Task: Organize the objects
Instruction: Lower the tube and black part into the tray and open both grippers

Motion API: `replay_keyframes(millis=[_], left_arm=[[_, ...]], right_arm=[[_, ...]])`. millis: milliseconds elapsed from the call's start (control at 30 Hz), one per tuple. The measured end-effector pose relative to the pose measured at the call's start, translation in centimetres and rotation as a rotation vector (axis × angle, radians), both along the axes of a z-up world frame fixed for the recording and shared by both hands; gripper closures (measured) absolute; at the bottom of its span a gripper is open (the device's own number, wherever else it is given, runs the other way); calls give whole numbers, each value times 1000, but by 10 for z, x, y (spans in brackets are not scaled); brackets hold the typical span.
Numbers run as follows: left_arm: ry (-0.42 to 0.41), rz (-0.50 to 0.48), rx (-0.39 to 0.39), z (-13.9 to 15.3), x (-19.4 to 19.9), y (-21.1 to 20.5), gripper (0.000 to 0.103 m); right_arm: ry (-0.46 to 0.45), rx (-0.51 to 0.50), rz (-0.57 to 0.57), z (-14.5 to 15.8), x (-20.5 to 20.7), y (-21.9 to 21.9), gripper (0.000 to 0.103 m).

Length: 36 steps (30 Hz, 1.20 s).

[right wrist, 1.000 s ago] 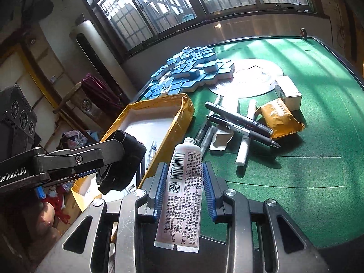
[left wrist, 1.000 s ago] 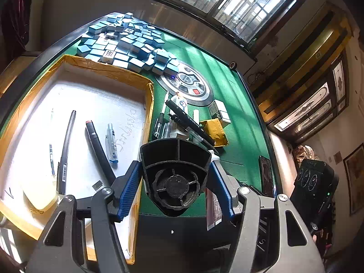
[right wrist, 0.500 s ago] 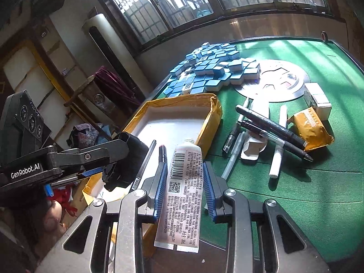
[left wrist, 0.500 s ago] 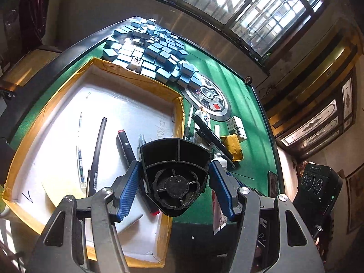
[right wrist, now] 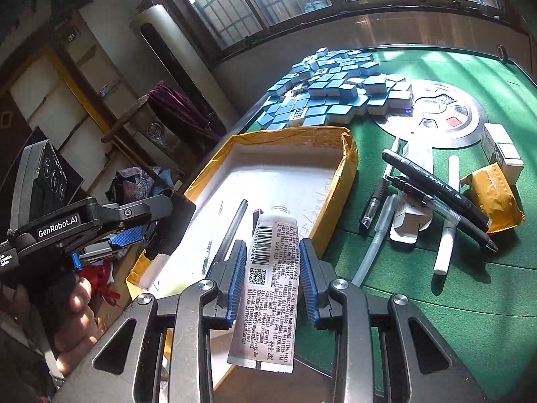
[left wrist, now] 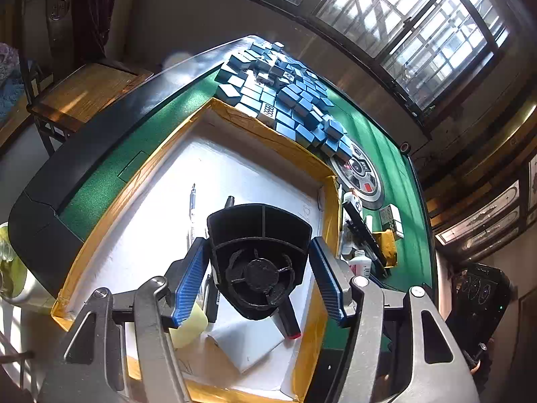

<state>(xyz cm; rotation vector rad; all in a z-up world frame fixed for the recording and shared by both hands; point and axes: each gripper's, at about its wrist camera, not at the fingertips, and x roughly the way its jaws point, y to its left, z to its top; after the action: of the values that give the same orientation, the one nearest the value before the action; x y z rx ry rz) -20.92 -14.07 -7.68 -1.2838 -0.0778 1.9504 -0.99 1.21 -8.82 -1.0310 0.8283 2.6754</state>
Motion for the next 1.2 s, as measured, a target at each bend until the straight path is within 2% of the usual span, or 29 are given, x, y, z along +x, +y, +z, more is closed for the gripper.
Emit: replay_keyframes(millis=[267,500,833,1200], left_arm=[[-4,66,-87,-25,-29,-8,42],[-21,62,-127,-42,-39,-11,42],[-9,48,-204,-57,-40,-9,42],[11,53,-208,-56,-39,-12,42]], right_arm=[[-11,14,16,-2,-28,0,75],[-33,4,16,-9,-58,11,75],[-101,71,8,-20,-91,19,75],[-198,145,-37,-34,-105,23,74]])
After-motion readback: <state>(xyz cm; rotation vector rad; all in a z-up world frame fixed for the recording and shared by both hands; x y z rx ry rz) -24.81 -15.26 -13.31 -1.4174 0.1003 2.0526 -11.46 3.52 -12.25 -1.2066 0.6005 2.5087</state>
